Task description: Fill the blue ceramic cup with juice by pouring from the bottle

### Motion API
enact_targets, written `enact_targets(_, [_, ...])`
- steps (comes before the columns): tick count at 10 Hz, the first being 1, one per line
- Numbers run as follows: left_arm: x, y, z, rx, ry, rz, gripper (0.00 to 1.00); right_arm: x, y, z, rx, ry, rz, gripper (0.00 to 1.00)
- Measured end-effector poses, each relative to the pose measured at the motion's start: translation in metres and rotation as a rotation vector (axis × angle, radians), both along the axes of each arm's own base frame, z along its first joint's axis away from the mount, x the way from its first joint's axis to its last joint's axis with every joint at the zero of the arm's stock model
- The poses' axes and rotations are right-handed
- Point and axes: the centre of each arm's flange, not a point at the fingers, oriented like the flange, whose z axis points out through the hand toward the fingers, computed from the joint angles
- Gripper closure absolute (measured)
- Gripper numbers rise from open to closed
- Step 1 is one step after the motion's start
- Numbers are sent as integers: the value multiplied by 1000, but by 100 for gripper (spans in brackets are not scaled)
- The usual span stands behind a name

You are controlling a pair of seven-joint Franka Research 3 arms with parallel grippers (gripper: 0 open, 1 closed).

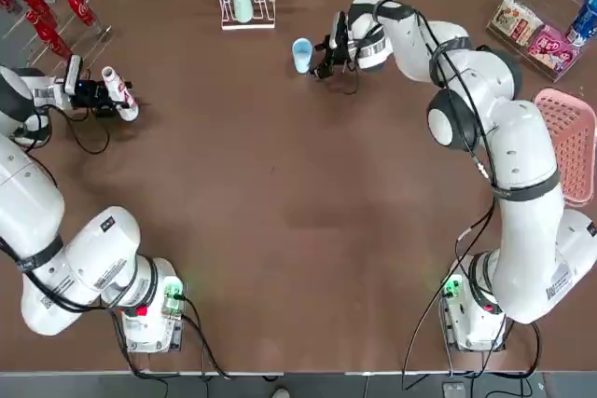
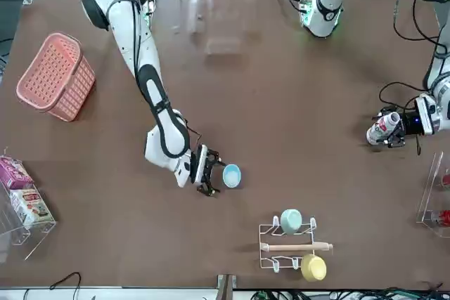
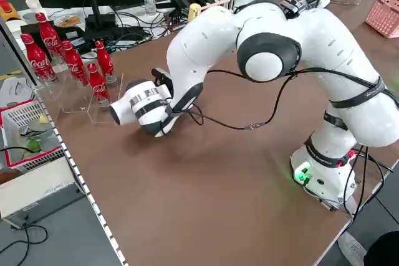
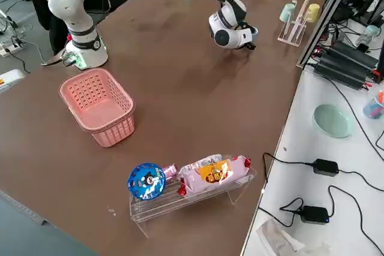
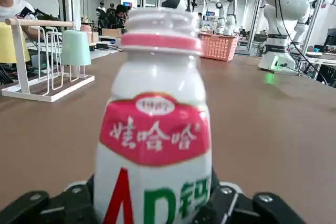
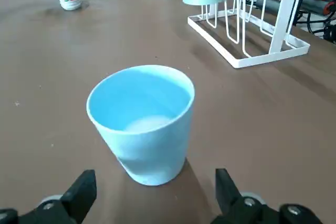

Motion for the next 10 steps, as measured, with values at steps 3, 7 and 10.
enact_targets(3, [7, -8, 5, -11, -25, -13, 43, -1, 2, -1, 1, 1, 2, 0])
enact_targets(7, [70, -95, 56, -50, -26, -121, 63, -3, 11, -8, 14, 8, 0, 0])
enact_targets(10, [114, -189, 77, -49, -24, -173, 63, -4, 17, -5, 23, 2, 1, 0])
